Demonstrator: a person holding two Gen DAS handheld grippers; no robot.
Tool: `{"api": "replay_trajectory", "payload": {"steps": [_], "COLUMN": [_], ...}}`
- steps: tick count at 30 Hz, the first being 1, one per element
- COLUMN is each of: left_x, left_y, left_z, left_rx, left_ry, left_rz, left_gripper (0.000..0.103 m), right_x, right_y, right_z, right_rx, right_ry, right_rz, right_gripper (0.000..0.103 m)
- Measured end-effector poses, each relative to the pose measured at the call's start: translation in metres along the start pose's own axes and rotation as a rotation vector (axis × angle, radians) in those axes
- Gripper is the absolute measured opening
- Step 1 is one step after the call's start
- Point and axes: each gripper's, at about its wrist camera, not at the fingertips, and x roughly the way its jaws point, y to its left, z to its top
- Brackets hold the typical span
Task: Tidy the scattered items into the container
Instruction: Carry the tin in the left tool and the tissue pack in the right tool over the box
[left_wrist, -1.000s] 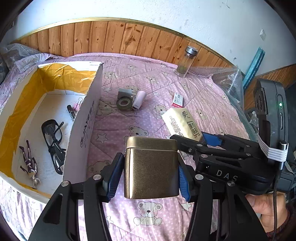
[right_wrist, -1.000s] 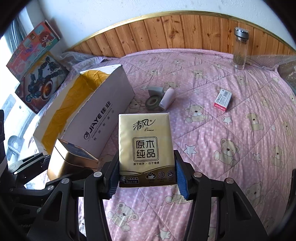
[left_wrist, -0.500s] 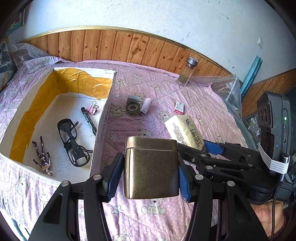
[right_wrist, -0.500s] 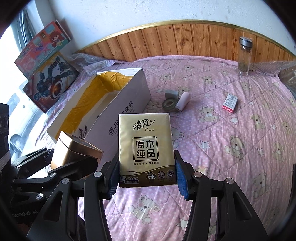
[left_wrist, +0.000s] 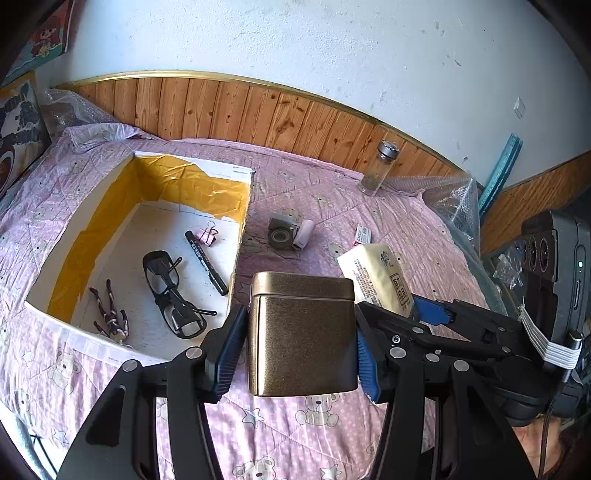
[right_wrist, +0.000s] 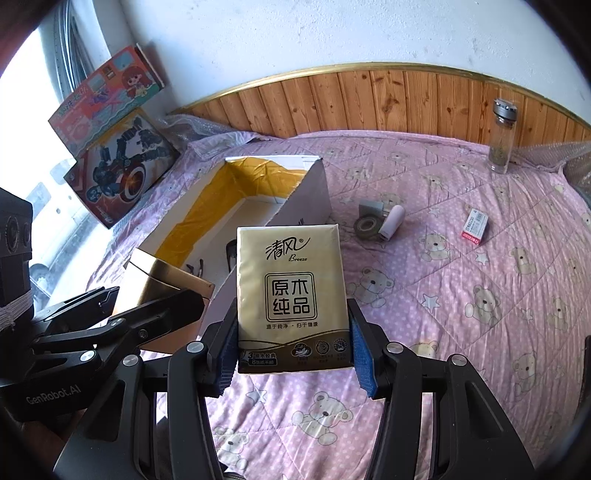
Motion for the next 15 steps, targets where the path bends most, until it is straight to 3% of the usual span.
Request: {"api": "replay_trajectory", "payload": {"steps": [15], "left_x": [-0.029], "left_y": [0.045], "left_z": [0.017], "left_rx": [-0.08], "left_ry": [-0.067], "left_rz": [0.032], "left_gripper": [0.055], "right_x": [-0.001], "right_y": [0.038], "right_z": [0.016], "right_rx": [-0.044], "right_ry": [-0.026], "right_rz": [0.048], "right_gripper": [0.055]}}
